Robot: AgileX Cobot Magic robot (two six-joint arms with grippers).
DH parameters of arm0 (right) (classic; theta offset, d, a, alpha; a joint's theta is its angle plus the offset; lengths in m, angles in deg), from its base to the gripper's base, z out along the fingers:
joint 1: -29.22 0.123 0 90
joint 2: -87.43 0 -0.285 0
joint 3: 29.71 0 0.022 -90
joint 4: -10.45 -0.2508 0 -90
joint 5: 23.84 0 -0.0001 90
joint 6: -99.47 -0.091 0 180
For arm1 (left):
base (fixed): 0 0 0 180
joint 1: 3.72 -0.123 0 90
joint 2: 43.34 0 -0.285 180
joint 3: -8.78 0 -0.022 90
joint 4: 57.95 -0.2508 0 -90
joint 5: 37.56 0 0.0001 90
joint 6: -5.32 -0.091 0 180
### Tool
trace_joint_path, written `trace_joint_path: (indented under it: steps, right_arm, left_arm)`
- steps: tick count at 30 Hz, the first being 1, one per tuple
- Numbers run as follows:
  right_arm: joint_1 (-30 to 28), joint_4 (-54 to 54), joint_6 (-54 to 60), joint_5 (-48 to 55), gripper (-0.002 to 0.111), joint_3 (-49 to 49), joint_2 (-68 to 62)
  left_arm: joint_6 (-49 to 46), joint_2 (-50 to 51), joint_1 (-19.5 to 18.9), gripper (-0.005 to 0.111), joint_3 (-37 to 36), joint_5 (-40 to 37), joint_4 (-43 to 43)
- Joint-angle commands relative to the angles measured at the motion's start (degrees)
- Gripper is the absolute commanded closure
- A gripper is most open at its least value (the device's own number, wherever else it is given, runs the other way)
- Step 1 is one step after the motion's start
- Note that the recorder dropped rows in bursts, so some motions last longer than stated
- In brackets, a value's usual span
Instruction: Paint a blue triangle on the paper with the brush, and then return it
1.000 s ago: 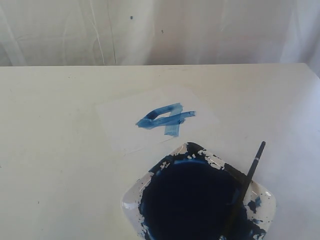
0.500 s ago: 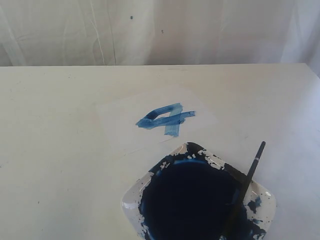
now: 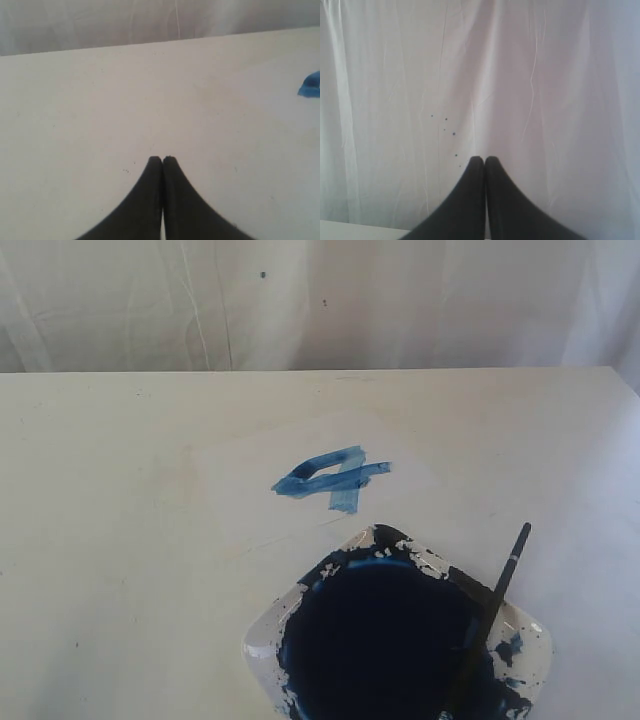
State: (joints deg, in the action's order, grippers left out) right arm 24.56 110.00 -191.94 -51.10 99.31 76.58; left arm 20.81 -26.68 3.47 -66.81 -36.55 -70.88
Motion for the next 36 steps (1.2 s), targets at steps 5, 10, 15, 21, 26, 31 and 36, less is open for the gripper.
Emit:
trace_joint_path:
  steps: [5,10,15,21,26,31,36]
  right_arm:
    - [0.2,0.4,-0.2,0.0,0.108,0.5,0.4]
    - [0.2,0.4,-0.2,0.0,0.108,0.5,0.6]
    - [0.2,0.4,-0.2,0.0,0.108,0.5,0.6]
    - [0.2,0.4,-0.2,0.0,0.108,0.5,0.6]
    - [0.2,0.4,-0.2,0.0,0.108,0.5,0.6]
    - [0.2,0.4,-0.2,0.0,0.108,0.5,0.6]
    - [0.2,0.4,-0.2,0.0,0.108,0.5,0.6]
  left_arm:
    - [-10.4,-8.9,-0.1,0.107,-1.6,-17.6,7.5]
    - [-12.9,-8.9,-0.1,0.107,-1.6,-17.4,11.4]
    - [-14.4,-8.9,-0.2,0.107,-1.6,-15.9,14.6]
    - [-14.4,-8.9,-3.1,0.107,-1.6,-13.4,24.0]
    - [-14.4,-8.9,-6.6,0.107,-1.6,-13.6,20.3]
    - [-16.0,-8.9,-8.3,0.107,-1.6,-14.7,16.7]
    - [-20.7,-8.9,-8.5,0.107,-1.6,-14.7,15.6]
